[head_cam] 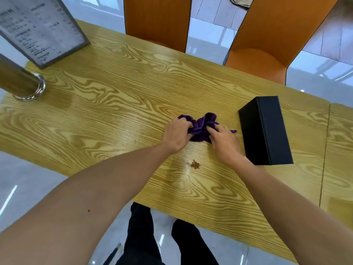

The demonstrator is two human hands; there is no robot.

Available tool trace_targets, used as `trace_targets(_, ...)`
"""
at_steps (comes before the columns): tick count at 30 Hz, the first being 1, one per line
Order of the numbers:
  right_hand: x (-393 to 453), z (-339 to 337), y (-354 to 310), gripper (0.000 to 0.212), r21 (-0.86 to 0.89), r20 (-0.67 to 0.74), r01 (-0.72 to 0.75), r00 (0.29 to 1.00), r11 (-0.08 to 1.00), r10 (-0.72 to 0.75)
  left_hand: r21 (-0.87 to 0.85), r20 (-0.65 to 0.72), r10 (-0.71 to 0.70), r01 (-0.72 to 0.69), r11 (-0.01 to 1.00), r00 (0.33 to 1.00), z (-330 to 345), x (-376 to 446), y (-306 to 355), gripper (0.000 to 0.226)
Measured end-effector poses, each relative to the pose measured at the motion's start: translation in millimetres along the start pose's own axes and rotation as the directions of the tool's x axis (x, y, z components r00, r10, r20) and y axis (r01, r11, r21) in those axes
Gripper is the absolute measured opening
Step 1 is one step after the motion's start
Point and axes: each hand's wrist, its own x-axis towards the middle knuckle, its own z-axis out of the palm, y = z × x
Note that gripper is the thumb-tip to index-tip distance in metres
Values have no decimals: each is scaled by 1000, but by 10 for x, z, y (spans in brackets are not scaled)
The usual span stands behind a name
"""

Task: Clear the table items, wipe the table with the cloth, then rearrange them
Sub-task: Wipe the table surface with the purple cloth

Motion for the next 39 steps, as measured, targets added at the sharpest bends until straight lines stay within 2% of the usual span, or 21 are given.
trace_targets(10, -472, 51, -135, 41, -11, 38, 16, 999, 1000, -16, 6, 76, 2, -3, 1000, 997, 64, -425, 26, 33)
trace_targets(19, -865, 227, -320, 42, 37, 74, -78, 994, 996, 75, 33, 133, 69, -75, 997, 989, 150, -705, -30, 28)
trace_targets(29, -1276, 466, -648, 31, 139, -11, -141, 990, 980, 143, -25, 137, 98, -96, 995, 986, 291, -1244, -66, 23)
trace_targets(39, -1665, 612, -865, 33, 176, -17, -196, 979, 965, 202, -88, 212, 55, -37, 995, 976, 426, -1699, -43, 22)
